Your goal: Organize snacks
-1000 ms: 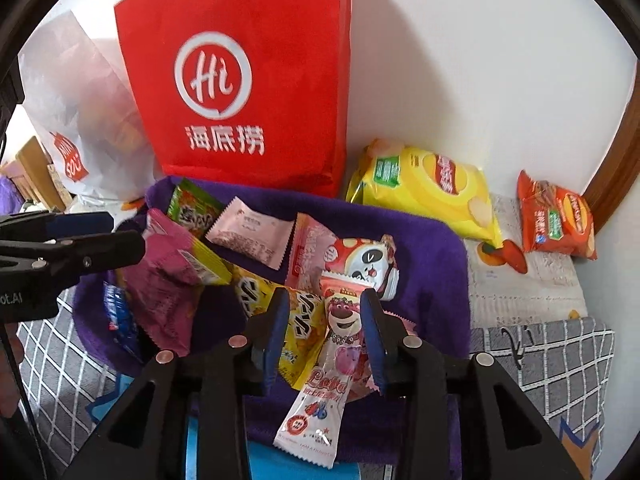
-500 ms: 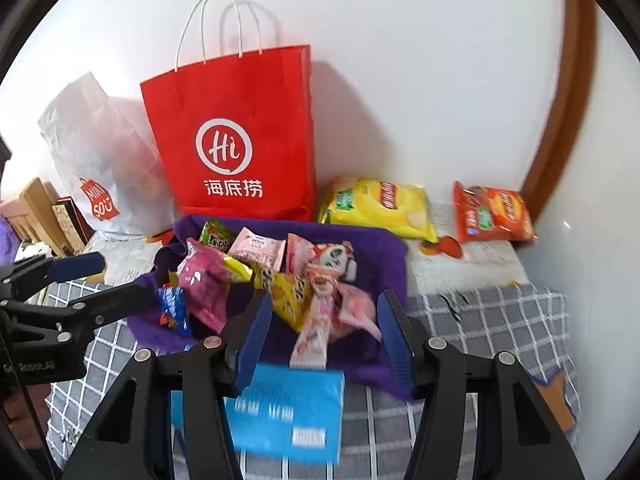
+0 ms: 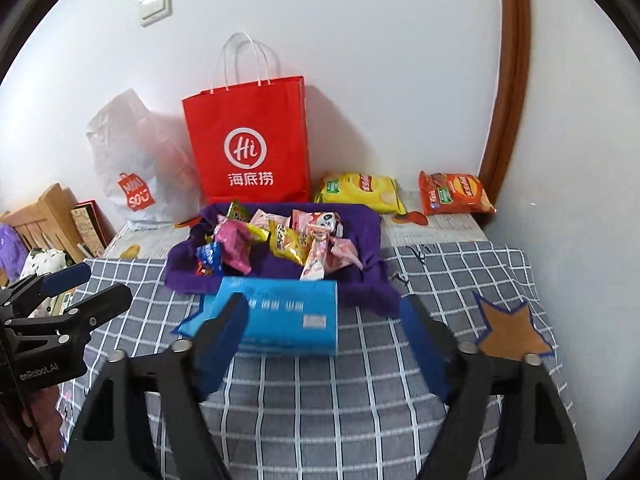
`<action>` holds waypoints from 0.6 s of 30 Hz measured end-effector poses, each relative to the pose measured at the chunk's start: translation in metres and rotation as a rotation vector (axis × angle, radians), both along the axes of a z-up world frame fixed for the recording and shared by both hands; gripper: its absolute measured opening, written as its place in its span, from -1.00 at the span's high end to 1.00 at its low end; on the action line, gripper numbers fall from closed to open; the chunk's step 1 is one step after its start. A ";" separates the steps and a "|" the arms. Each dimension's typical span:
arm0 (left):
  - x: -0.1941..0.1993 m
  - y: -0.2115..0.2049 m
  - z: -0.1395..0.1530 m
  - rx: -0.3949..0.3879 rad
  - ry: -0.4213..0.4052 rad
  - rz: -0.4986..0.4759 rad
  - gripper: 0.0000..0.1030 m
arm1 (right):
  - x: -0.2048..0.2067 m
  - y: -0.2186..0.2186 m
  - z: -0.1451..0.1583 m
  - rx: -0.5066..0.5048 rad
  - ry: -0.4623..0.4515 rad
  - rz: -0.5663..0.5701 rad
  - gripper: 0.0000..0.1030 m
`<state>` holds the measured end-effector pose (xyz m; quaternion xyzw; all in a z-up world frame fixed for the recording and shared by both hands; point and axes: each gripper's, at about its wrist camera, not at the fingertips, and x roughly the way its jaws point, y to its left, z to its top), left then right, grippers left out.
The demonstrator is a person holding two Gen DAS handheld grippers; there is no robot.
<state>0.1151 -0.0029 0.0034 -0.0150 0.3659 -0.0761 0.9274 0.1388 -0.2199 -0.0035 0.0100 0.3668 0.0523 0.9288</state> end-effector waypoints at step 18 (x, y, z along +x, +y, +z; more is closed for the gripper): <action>-0.090 -0.012 0.006 0.032 -0.062 0.057 -0.74 | -0.098 -0.016 0.003 -0.009 -0.078 -0.045 -0.93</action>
